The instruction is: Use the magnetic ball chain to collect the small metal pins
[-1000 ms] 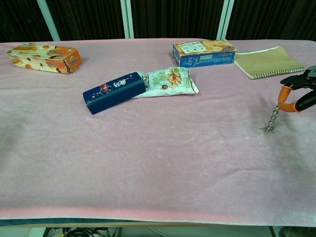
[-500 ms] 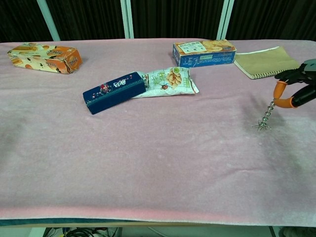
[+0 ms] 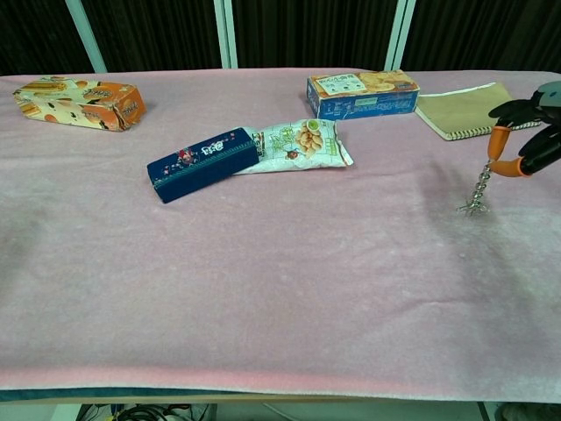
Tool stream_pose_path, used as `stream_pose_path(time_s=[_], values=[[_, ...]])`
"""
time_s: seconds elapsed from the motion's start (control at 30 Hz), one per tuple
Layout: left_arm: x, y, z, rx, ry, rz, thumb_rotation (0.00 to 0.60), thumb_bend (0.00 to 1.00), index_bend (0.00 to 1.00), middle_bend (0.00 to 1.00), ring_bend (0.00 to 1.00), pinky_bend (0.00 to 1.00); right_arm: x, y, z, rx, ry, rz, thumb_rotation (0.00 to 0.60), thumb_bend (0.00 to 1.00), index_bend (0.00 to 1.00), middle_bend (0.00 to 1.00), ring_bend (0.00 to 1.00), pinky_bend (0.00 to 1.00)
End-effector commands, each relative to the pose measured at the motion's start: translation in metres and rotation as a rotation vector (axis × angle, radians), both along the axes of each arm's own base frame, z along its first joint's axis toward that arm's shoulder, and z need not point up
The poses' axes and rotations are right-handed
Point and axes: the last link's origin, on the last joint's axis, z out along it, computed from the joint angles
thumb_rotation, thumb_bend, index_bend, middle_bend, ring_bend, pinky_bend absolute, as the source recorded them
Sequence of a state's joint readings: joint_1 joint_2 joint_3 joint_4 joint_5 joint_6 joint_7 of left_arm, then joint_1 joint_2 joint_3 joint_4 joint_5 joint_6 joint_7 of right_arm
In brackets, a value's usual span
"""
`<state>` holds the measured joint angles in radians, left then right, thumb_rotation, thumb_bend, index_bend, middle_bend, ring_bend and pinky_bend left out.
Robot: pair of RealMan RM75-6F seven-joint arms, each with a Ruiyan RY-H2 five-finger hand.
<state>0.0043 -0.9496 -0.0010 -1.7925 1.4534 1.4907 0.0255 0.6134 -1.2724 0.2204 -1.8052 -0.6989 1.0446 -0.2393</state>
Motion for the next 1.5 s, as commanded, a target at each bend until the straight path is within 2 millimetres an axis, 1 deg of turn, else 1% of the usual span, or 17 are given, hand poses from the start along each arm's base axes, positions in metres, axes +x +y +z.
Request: stream_pose_path(time_s=[0.03, 0.2, 0.37, 0.6, 1.03, 1.5], values=[[0.0, 0.0, 0.0, 0.0, 0.0, 0.0, 0.6, 0.22, 0.07, 0.01, 0.0, 0.0, 0.006, 0.0, -0.003, 0.003, 0.024, 0.021, 0.6, 0.39, 0.6, 0.0, 0.02, 0.2], [0.0, 0.0, 0.0, -0.001, 0.0, 0.0, 0.6, 0.22, 0.07, 0.01, 0.0, 0.0, 0.013, -0.001, -0.01, 0.013, 0.039, 0.035, 0.6, 0.39, 0.6, 0.0, 0.02, 0.2], [0.0, 0.0, 0.001, 0.002, -0.001, 0.0, 0.6, 0.22, 0.07, 0.01, 0.0, 0.0, 0.017, -0.003, -0.016, 0.019, 0.069, 0.051, 0.6, 0.39, 0.6, 0.0, 0.02, 0.2], [-0.001, 0.0, 0.001, 0.001, -0.002, 0.0, 0.6, 0.22, 0.07, 0.01, 0.0, 0.0, 0.022, -0.004, -0.022, 0.028, 0.065, 0.049, 0.6, 0.39, 0.6, 0.0, 0.02, 0.2], [0.0, 0.0, 0.0, -0.002, -0.001, 0.001, 0.6, 0.22, 0.07, 0.01, 0.0, 0.0, 0.028, -0.002, -0.032, 0.056, 0.07, 0.058, 0.6, 0.39, 0.6, 0.0, 0.02, 0.2], [-0.001, 0.0, 0.001, -0.001, -0.004, -0.001, 0.6, 0.22, 0.07, 0.01, 0.0, 0.0, 0.032, -0.001, -0.042, 0.074, 0.15, 0.107, 0.6, 0.39, 0.6, 0.0, 0.02, 0.2]])
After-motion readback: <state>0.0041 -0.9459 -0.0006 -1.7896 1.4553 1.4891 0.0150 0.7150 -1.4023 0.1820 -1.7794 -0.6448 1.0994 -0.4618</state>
